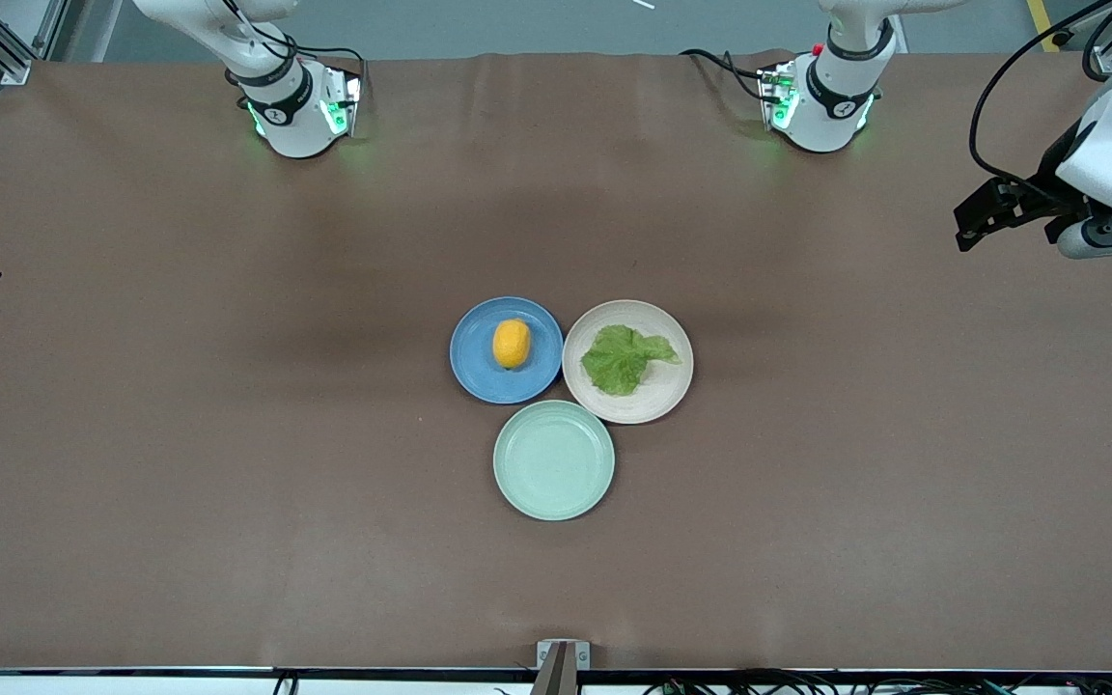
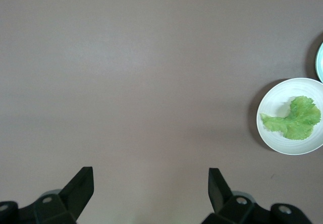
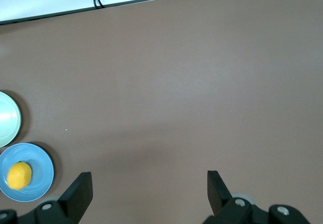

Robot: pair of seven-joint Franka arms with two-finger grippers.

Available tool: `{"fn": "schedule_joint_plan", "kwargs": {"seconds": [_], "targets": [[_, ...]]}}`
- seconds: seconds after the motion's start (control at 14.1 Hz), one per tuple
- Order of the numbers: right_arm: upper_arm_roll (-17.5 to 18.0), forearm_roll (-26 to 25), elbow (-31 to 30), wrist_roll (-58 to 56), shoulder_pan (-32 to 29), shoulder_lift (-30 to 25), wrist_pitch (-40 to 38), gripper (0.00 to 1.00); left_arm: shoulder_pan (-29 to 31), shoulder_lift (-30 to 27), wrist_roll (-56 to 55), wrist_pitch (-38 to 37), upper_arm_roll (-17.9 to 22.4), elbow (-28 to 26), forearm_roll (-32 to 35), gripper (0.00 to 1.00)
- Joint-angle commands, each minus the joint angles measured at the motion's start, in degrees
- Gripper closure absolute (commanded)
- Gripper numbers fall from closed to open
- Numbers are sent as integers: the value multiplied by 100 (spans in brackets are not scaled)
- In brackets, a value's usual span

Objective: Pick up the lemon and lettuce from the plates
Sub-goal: 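Move the left gripper from its rest pose toward the cream plate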

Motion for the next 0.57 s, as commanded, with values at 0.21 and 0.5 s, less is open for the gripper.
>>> {"fn": "schedule_joint_plan", "kwargs": {"seconds": [0.21, 0.5], "targets": [[27, -54, 61, 91, -37, 23, -44, 0, 2, 172, 119, -67, -21, 171, 116, 0], [35, -28, 61, 83, -29, 31, -44, 0, -173, 751, -214, 107, -153, 295, 108, 0]]}}
